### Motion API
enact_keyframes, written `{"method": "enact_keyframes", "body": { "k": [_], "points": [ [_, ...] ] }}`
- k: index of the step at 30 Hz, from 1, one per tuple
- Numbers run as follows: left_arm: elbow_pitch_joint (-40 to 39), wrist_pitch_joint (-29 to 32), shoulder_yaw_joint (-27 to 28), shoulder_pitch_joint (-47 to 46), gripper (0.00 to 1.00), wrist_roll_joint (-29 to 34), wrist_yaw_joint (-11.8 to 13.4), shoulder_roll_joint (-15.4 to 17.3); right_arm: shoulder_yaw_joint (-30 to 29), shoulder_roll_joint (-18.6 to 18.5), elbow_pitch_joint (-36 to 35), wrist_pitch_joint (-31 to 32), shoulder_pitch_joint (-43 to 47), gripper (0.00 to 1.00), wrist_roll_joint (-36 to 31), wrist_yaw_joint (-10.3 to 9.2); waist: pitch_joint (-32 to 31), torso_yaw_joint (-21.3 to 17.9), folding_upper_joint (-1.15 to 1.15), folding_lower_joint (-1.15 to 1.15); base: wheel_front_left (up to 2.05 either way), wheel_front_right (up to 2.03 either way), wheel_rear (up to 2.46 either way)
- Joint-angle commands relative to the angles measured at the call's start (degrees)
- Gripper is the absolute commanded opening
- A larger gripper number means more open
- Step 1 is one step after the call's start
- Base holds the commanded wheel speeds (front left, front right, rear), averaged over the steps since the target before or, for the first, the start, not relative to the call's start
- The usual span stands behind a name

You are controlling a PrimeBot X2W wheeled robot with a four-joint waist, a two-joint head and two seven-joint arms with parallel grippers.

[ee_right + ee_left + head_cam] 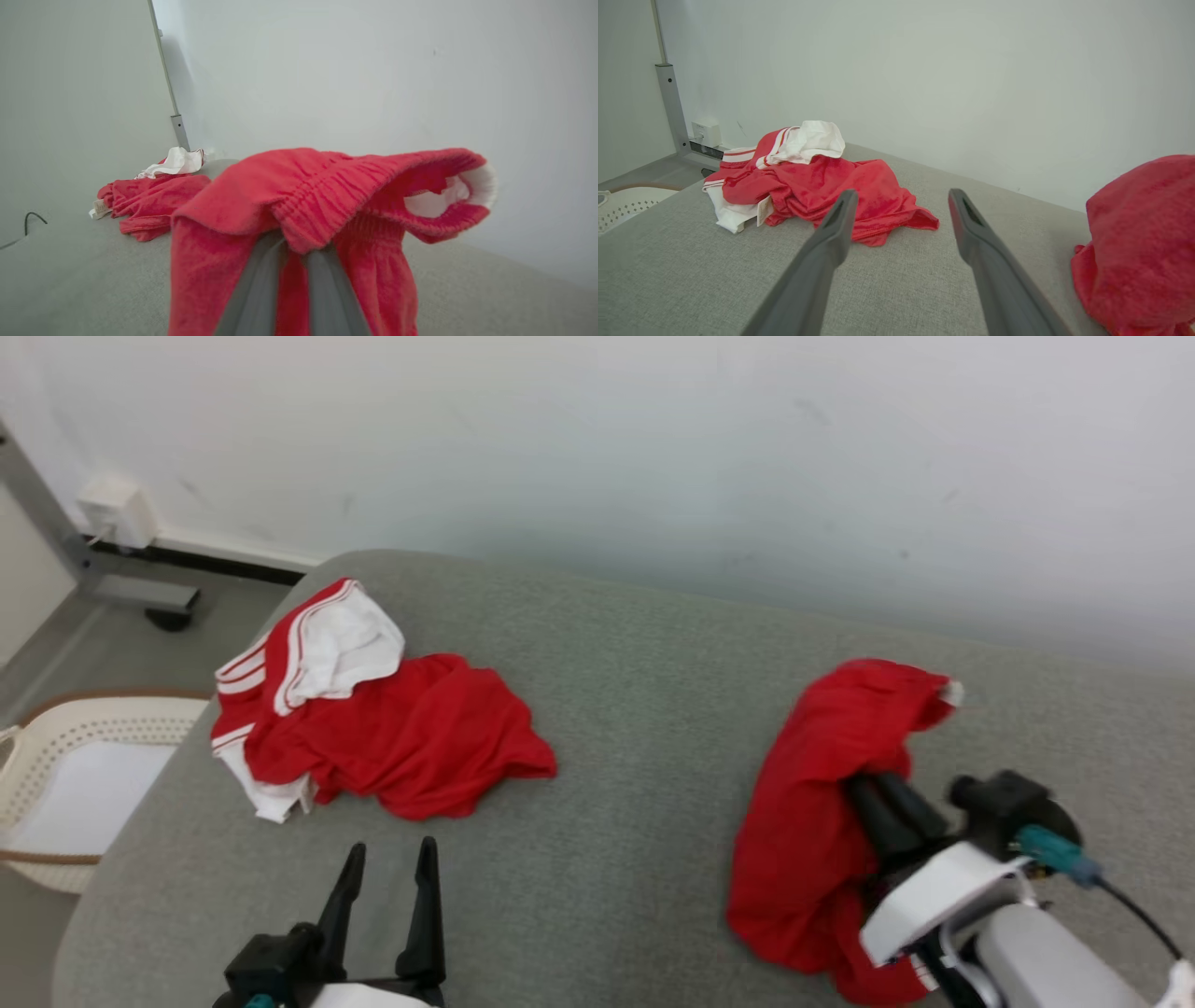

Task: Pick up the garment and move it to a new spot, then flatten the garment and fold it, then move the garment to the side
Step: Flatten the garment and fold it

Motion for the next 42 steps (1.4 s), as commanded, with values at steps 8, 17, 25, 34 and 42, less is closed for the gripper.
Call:
{"method": "enact_keyframes", "body": {
  "k": [8,17,25,34,42],
  "points": [
    [0.5,0.0,-1.5,-1.2,1.00,-1.7,0.6,0.2,11.8,7.0,5.5,3.0,-4.8,0.00,0.4,0.02,1.3,5.7,0.00,0.00,0.00,0.00,0.00],
    [0.3,0.0,-0.8,-1.4,1.00,-1.3,1.0,0.2,20.3,10.4,7.7,0.5,-7.0,1.00,5.5,0.02,1.8,3.5,0.00,0.00,0.00,0.00,0.00],
    [0.2,0.0,0.8,-1.0,1.00,-0.3,0.6,0.2,15.8,6.1,2.9,-1.1,-4.1,1.00,5.2,0.02,-0.2,-4.5,0.00,0.00,0.00,0.00,0.00],
    [0.2,0.0,3.5,-1.4,1.00,1.0,0.0,0.2,-4.8,3.9,-8.4,-1.1,8.8,1.00,-3.0,0.02,-1.1,-11.2,0.00,0.00,0.00,0.00,0.00],
    [0.4,0.0,3.9,-1.8,1.00,1.5,-0.8,0.2,-8.5,4.9,-9.4,-1.1,14.1,1.00,-5.4,0.02,-0.9,-13.4,0.00,0.00,0.00,0.00,0.00]
  ]
}}
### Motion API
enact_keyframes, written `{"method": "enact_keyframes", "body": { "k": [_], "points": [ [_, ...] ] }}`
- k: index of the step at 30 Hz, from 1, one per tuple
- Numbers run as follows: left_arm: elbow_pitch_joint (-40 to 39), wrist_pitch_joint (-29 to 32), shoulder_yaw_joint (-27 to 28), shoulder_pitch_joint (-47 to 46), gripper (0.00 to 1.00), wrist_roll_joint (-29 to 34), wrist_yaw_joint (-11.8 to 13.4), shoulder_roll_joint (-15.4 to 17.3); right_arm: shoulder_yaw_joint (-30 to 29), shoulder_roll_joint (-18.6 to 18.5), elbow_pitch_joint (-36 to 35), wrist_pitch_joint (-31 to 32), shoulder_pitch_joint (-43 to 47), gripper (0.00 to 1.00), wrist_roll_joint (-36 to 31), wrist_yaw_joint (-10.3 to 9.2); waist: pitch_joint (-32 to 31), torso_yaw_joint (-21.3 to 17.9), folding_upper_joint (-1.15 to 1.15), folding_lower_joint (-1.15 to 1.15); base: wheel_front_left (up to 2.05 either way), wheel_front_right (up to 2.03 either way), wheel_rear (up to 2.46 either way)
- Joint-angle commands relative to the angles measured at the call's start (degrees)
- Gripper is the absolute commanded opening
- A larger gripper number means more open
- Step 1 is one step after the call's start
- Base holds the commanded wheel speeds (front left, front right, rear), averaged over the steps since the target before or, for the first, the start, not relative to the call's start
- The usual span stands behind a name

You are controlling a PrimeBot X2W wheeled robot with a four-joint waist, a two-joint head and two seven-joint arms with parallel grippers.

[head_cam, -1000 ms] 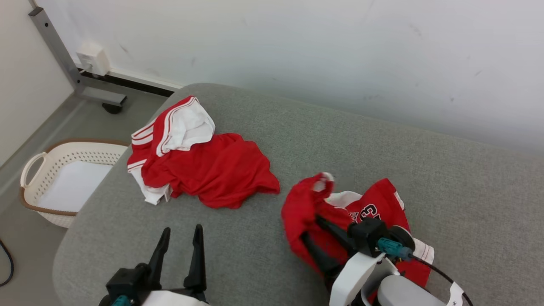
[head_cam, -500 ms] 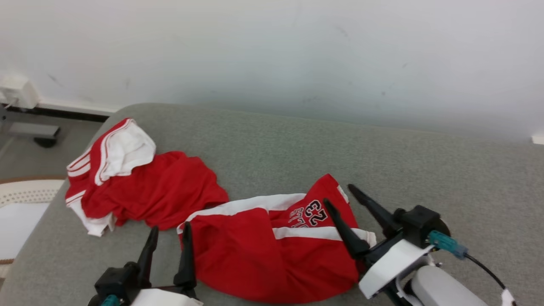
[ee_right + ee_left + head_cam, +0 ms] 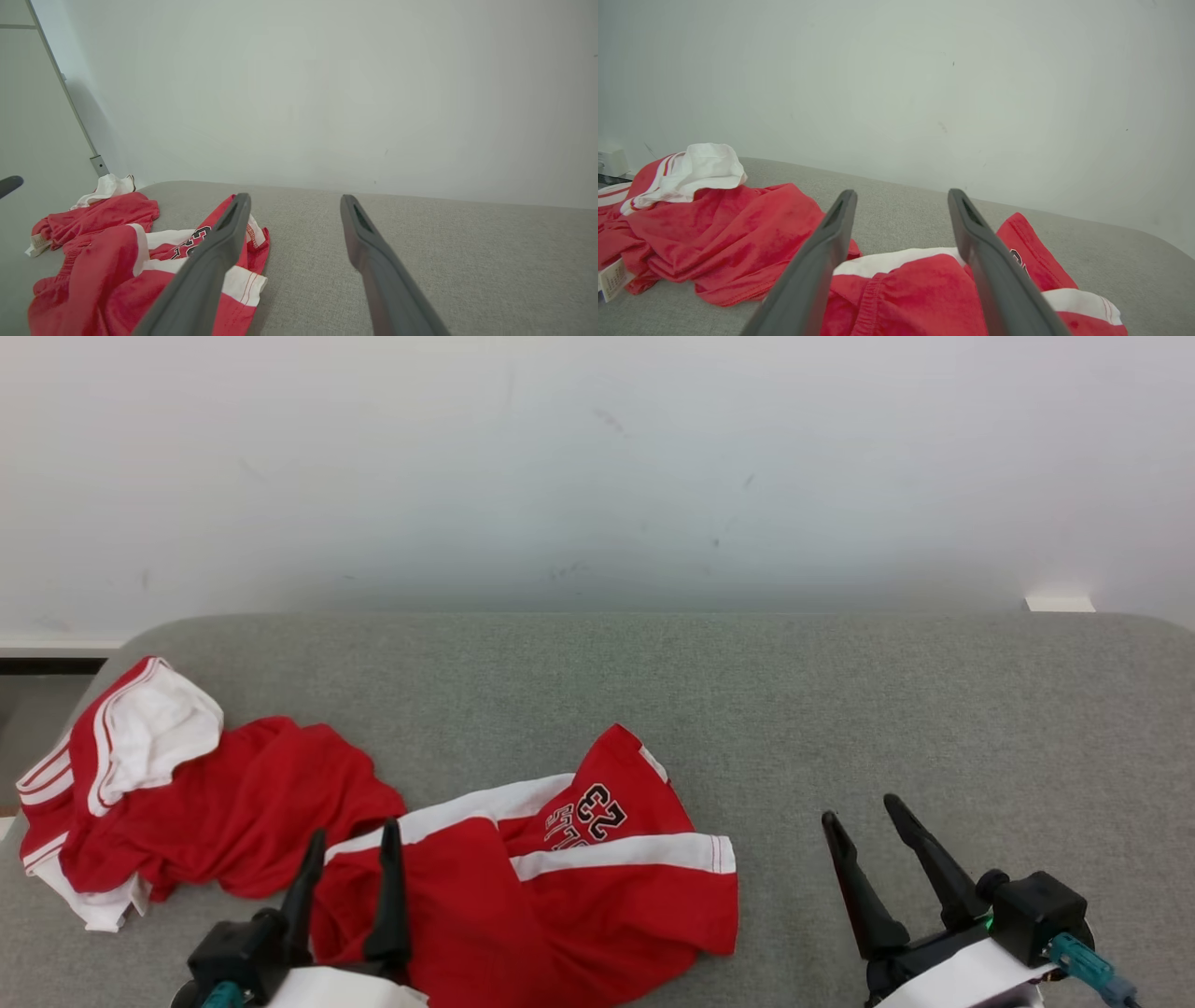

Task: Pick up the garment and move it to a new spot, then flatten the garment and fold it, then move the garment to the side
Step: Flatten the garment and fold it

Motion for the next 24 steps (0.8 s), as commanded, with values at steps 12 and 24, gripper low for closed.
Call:
{"method": "enact_keyframes", "body": {
  "k": [12,24],
  "points": [
    [0.4,0.0,-1.4,-2.1,1.00,-1.2,0.1,0.2,8.2,-1.7,9.7,12.3,-7.7,1.00,9.8,0.00,3.4,5.9,0.00,0.00,0.00,0.00,0.00],
    [0.4,0.0,-1.3,-2.7,1.00,-1.9,0.4,0.2,13.5,-3.2,16.4,21.1,-11.6,0.21,23.4,0.00,4.7,11.5,0.00,0.00,0.00,0.00,0.00]
  ]
}}
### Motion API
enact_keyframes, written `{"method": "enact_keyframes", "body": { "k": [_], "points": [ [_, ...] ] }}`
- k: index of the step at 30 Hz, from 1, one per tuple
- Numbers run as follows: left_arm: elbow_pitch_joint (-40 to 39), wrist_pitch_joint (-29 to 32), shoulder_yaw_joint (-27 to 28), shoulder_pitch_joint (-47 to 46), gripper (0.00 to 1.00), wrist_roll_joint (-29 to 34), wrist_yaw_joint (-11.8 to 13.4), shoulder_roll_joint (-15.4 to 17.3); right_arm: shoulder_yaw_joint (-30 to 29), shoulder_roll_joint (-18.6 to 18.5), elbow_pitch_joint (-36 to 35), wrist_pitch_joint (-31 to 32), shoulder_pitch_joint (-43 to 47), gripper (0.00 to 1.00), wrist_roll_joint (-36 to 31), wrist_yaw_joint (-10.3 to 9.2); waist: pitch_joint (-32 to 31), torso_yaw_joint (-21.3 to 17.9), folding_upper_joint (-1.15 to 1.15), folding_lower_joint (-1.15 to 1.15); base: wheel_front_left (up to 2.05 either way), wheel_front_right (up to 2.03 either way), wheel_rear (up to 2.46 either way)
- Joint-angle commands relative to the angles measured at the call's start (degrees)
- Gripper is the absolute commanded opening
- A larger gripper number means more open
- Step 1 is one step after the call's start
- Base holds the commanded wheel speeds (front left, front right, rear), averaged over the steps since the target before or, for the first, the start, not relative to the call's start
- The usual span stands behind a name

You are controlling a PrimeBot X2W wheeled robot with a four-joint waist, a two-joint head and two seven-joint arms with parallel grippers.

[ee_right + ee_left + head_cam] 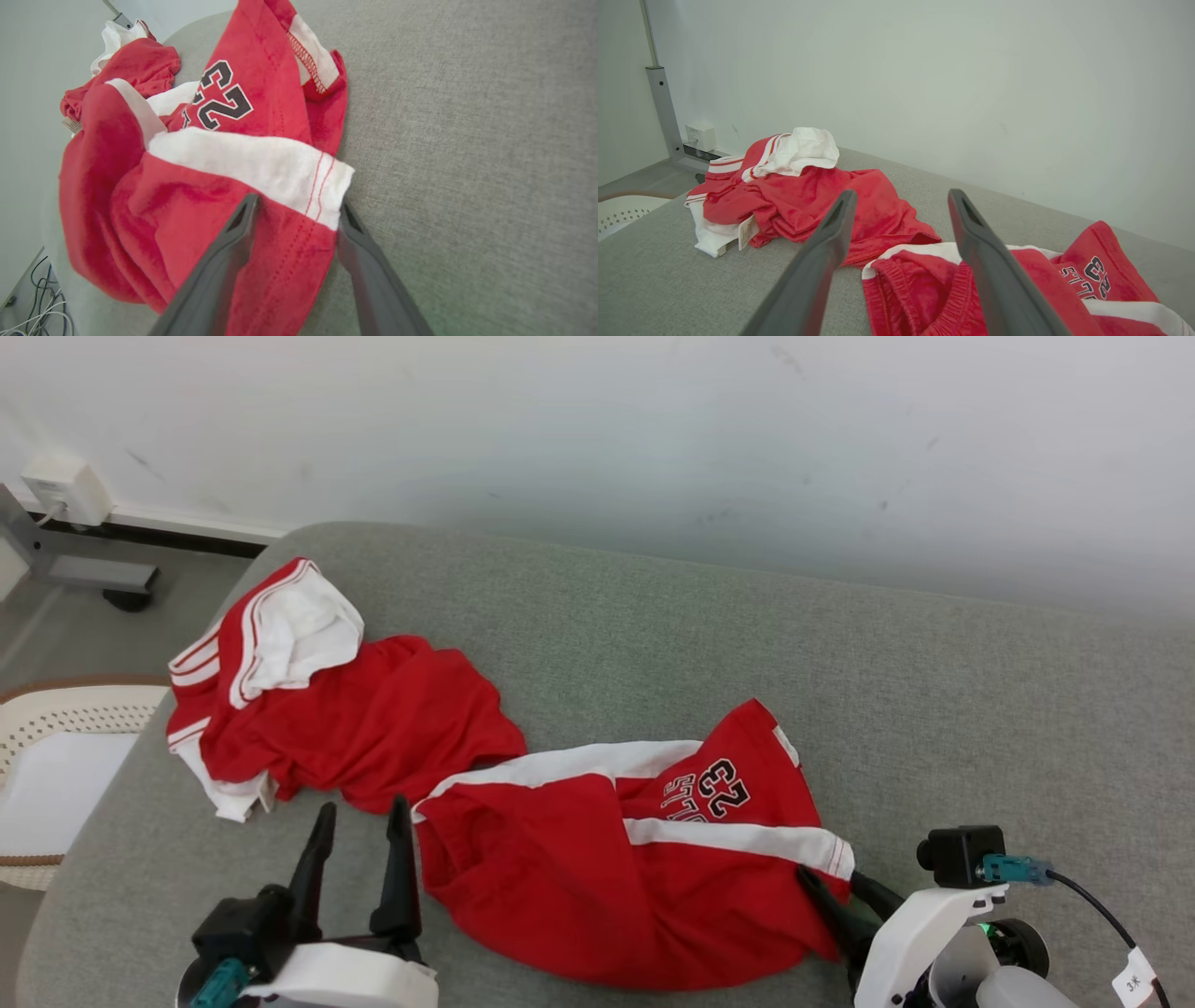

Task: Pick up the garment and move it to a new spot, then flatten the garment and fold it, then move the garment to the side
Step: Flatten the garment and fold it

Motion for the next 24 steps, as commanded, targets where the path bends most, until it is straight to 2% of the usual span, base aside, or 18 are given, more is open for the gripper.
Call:
{"method": "enact_keyframes", "body": {
  "k": [1,6,11,18,24],
  "points": [
    [0.2,0.0,0.3,-0.2,1.00,-0.3,-0.1,0.2,0.3,-0.5,0.0,-0.8,-0.8,0.00,1.0,0.00,0.0,0.1,0.00,0.00,0.00,0.00,0.00],
    [0.2,0.0,0.7,0.4,1.00,0.4,0.0,0.2,1.4,-1.9,-0.4,-5.6,-1.7,0.00,1.8,0.00,-0.7,-1.0,0.00,0.00,0.00,0.00,0.00],
    [0.1,0.0,0.9,1.2,1.00,0.9,-0.1,0.2,1.9,-4.9,-2.3,-9.6,-2.0,0.00,0.7,0.00,-1.6,-4.1,0.00,0.00,0.00,0.00,0.00],
    [-0.1,0.0,1.7,1.6,1.00,1.2,-0.4,0.2,0.6,-10.7,-6.1,-11.4,0.9,0.00,0.1,0.00,-2.7,-9.3,0.00,0.00,0.00,0.00,0.00],
    [0.0,0.0,1.3,1.5,1.00,0.9,-0.4,0.2,-1.3,-13.5,-7.8,-10.8,6.7,0.00,1.7,-0.03,-3.2,-12.2,0.00,0.00,0.00,0.00,0.00]
  ]
}}
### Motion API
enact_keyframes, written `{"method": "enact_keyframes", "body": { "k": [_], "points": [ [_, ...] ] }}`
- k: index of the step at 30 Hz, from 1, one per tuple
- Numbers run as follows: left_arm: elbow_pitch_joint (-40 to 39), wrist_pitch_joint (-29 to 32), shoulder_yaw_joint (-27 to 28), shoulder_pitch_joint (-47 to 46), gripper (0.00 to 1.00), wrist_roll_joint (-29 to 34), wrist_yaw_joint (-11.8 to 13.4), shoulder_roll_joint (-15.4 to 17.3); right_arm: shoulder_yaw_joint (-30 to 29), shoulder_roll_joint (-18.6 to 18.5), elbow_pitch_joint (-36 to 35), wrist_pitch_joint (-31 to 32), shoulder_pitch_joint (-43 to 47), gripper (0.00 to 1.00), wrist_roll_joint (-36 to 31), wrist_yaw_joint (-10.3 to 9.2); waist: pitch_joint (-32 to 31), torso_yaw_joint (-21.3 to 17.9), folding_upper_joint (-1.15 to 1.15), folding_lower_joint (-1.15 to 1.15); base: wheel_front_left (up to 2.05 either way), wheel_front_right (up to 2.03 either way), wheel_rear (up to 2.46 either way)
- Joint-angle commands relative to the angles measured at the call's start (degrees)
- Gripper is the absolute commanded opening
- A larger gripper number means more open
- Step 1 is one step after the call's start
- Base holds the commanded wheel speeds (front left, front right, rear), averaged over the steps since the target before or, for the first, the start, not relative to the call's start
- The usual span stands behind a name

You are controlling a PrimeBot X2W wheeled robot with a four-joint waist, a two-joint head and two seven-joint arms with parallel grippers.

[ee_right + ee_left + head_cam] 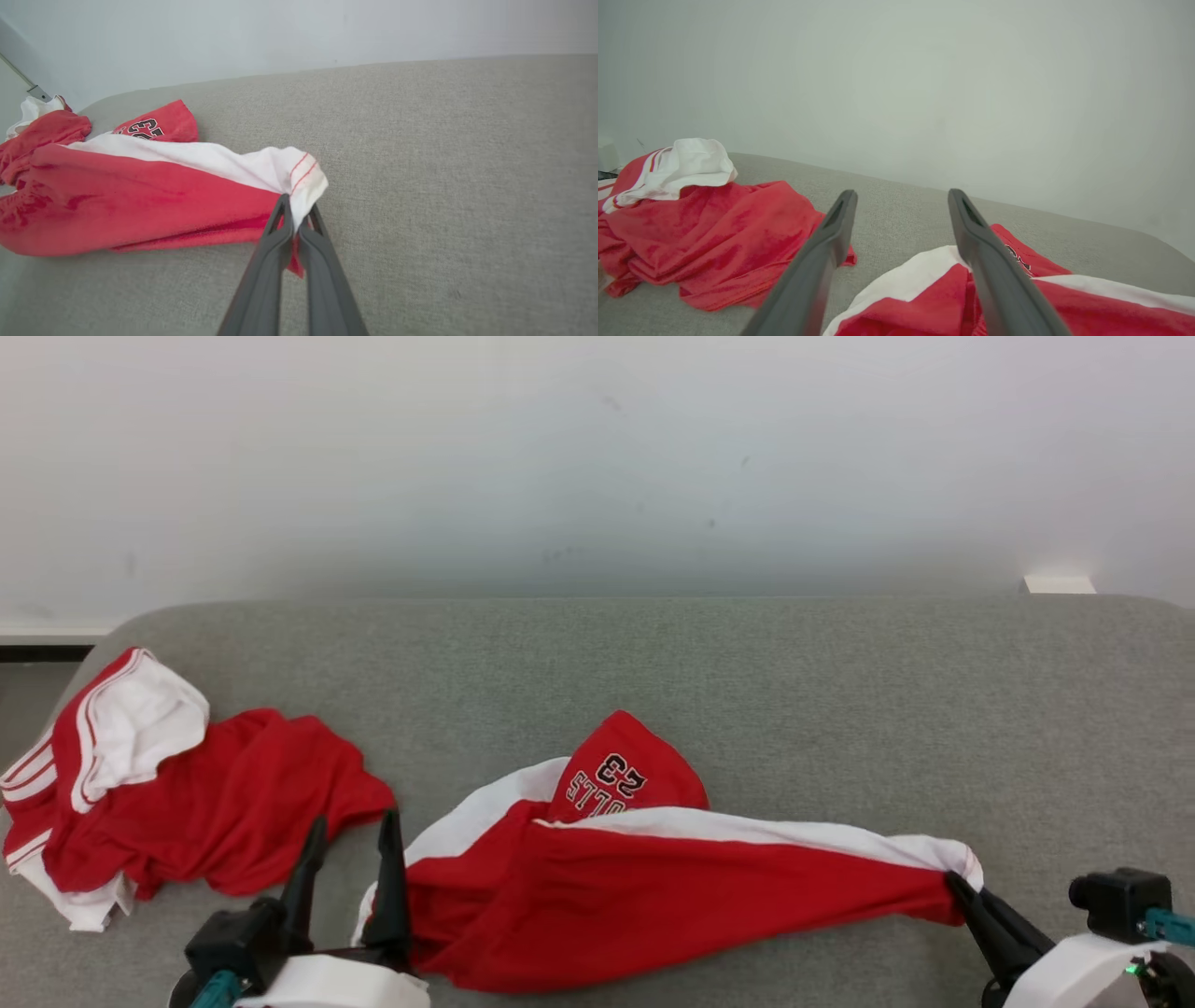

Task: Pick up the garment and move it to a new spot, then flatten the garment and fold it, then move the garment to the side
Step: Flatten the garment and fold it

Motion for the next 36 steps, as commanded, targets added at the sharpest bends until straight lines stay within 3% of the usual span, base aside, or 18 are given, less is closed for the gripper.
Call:
{"method": "enact_keyframes", "body": {
  "k": [1,3,4,5,13,20,26,30,36],
  "points": [
    [0.1,0.0,0.0,0.1,1.00,0.1,0.0,0.2,-0.8,-0.5,0.0,-0.5,1.7,0.00,0.6,-0.08,-0.2,-1.0,0.00,0.00,0.00,0.00,0.00],
    [0.2,0.0,-0.1,0.1,1.00,0.2,-0.1,0.2,-1.4,-0.4,0.9,-0.9,3.1,0.05,0.6,-0.08,-0.1,-1.7,0.00,0.00,0.00,0.00,0.00],
    [0.2,0.0,-0.3,0.2,1.00,0.2,-0.2,0.2,-1.7,-0.2,1.4,-1.2,3.6,0.62,0.4,-0.08,-0.1,-1.9,0.00,0.00,0.00,0.00,0.00],
    [0.2,0.0,-0.3,0.2,1.00,0.4,-0.1,0.2,-1.9,0.4,1.7,-1.5,3.9,1.00,0.6,-0.08,0.0,-2.2,0.00,0.00,0.00,0.00,0.00],
    [0.3,0.0,0.4,-0.1,1.00,1.2,-0.6,0.2,-4.5,2.4,0.9,-6.7,3.5,1.00,-0.6,-0.08,-0.5,-3.2,0.00,0.00,0.00,0.00,0.00],
    [0.6,0.0,1.3,-0.5,1.00,1.2,-1.7,0.2,-10.9,4.4,-3.6,-10.3,4.9,1.00,-5.6,-0.08,-1.5,-2.5,0.00,0.00,0.00,0.00,0.00],
    [4.9,0.4,1.0,-2.7,1.00,0.8,-4.0,1.3,-13.6,7.5,-5.6,-10.6,6.9,1.00,-9.7,-0.08,-2.0,-2.6,0.00,0.00,0.00,0.00,0.00],
    [7.9,5.6,-0.5,-7.1,1.00,-0.1,-6.0,3.5,-13.9,8.4,-6.0,-10.6,7.6,1.00,-11.7,-0.08,-1.7,-3.4,0.00,0.00,0.00,0.00,0.00],
    [10.6,21.3,-4.4,-16.7,1.00,-4.2,-8.2,8.2,-14.4,9.1,-6.4,-10.5,6.2,1.00,-12.6,-0.08,0.3,-7.1,0.00,0.00,0.00,0.00,0.00]
  ]
}}
